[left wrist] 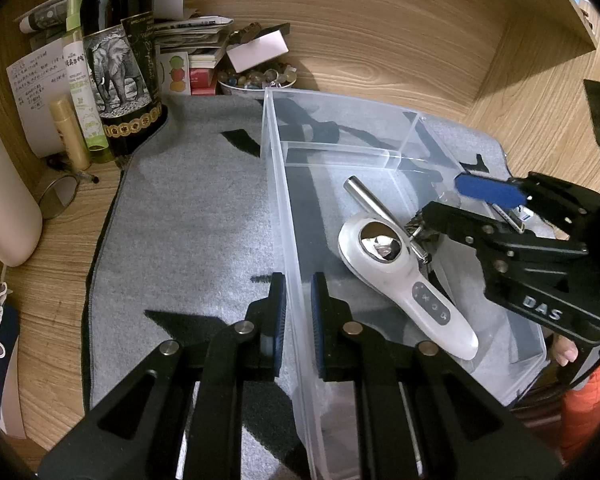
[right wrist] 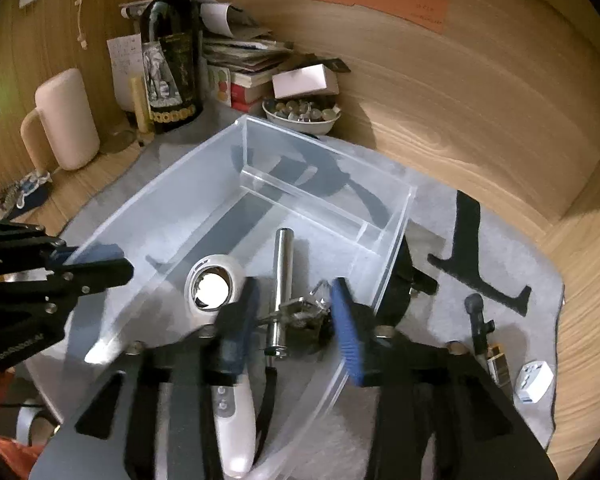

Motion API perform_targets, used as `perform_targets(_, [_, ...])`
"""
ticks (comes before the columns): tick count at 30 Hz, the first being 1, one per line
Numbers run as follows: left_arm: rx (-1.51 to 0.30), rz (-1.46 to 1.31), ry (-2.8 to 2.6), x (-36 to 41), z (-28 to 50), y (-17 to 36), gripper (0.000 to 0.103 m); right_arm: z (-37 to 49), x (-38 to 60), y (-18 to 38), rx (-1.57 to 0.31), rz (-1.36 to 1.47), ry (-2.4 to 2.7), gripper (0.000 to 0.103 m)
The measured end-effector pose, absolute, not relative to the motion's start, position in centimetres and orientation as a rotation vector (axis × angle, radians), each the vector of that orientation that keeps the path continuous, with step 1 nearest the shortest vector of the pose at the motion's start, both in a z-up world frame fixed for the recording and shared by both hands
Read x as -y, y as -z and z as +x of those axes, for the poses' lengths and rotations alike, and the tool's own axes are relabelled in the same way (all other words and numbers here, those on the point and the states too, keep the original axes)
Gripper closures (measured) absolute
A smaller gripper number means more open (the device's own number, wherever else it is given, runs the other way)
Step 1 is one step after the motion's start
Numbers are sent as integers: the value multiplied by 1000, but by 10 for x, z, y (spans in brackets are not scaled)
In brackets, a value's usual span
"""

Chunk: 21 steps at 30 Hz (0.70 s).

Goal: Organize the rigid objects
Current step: 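Carry the keys into the clear box and open the right tool, then move the right tool to the white plug adapter and grasp it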

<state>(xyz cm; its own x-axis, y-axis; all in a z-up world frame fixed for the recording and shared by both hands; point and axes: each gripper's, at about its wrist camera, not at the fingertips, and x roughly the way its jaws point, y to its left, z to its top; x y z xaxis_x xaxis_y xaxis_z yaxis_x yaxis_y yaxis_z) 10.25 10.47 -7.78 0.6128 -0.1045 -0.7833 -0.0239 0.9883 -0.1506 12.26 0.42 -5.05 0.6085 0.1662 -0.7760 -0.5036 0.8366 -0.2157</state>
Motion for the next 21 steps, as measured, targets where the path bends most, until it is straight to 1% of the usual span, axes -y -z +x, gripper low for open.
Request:
perform_targets(2, [-911,-152,47,-104,102,78,92,119,-4,47,-813,-435,-405,52])
perform_targets(3, [-911,-151,46,-104,102,78,92,117,-4,44,-803,-434,-403,47])
perform_targets(4, [-912,-150,45,-103,102,78,92,115,-4,42,-793,-432,-401,37])
perform_targets(6, [-911,-151,45,-104,103,79,92,111,-3,36,-768,-421,-396,25])
perform_targets(7, [-911,-150,44,-103,102,79,92,110,-2,32,-755,-411,-397,22])
perform_targets(12, [-911,-150,43,-102,102,79,92,106,8,16,-714,-374,-375,21])
perform_targets(16, [-911,-149,43,-102,102,79,92,108,24,5,-688,-343,-320,17])
perform_targets(21, [-911,-149,43,-102,102,79,92,116,53,-4,-676,-307,-227,16])
